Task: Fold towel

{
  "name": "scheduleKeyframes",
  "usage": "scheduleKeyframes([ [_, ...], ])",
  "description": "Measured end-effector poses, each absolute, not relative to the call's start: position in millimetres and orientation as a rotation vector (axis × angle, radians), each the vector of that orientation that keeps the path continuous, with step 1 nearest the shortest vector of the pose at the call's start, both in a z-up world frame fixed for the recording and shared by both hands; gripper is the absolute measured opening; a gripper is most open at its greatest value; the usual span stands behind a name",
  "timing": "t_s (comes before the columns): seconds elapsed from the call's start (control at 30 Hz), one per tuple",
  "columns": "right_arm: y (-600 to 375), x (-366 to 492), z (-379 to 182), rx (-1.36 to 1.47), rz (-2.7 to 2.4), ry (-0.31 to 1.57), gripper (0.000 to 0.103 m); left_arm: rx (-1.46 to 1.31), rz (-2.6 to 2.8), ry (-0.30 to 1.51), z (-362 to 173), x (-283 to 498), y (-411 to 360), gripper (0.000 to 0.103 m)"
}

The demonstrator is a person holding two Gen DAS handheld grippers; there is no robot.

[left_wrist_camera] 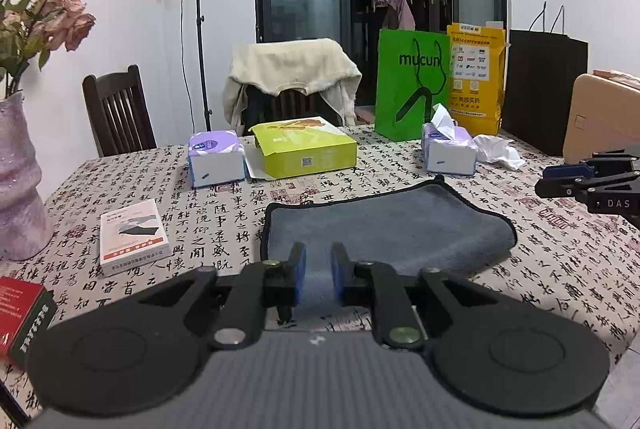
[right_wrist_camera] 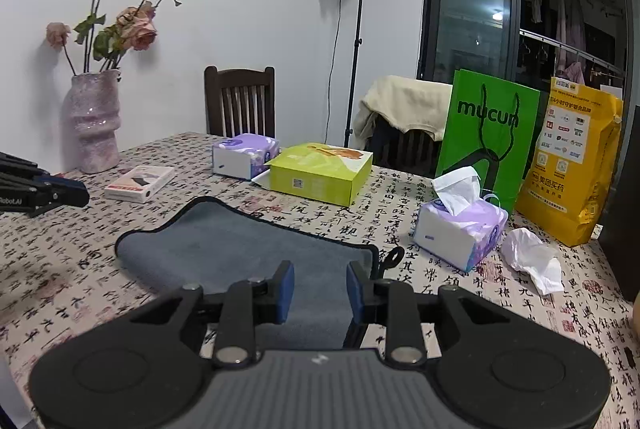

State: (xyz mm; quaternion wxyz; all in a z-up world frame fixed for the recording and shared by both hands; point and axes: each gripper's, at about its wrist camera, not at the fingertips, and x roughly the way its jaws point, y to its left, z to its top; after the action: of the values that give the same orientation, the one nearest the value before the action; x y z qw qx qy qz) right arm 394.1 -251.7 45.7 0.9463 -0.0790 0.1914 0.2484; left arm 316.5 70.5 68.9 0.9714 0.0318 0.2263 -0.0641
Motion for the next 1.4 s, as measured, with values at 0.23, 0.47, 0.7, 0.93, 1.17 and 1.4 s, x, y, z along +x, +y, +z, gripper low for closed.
scheduleKeyframes([
  [0.23,-260.8,362.1,42.4,-0.146,0.506,0.37,0.051,0.084,-0.12,0.407,66.6,280.3,57.6,0.052],
  [0.47,-268.0,328.6,39.3,-0.137,0.475,0.315,0.085,0.107,-0.072,0.359,64.7,251.0,46.1,0.09],
  [0.7,-273.0,301.9,36.0,-0.147,0.46,0.265,0.099,0.11,-0.086,0.321,56.3,229.5,38.8,0.103],
  [0.93,-278.5,285.2,27.8,-0.133,0.446,0.254,0.103,0.094,-0.061,0.295,49.0,212.5,37.1,0.103],
  [1.17,-279.4,267.2,28.1,-0.136,0.449,0.233,0.103,0.08,-0.034,0.275,50.7,194.6,40.5,0.103],
  [1.4,-279.0,244.3,29.9,-0.137,0.46,0.211,0.103,0.062,-0.012,0.262,52.9,171.4,39.8,0.103],
])
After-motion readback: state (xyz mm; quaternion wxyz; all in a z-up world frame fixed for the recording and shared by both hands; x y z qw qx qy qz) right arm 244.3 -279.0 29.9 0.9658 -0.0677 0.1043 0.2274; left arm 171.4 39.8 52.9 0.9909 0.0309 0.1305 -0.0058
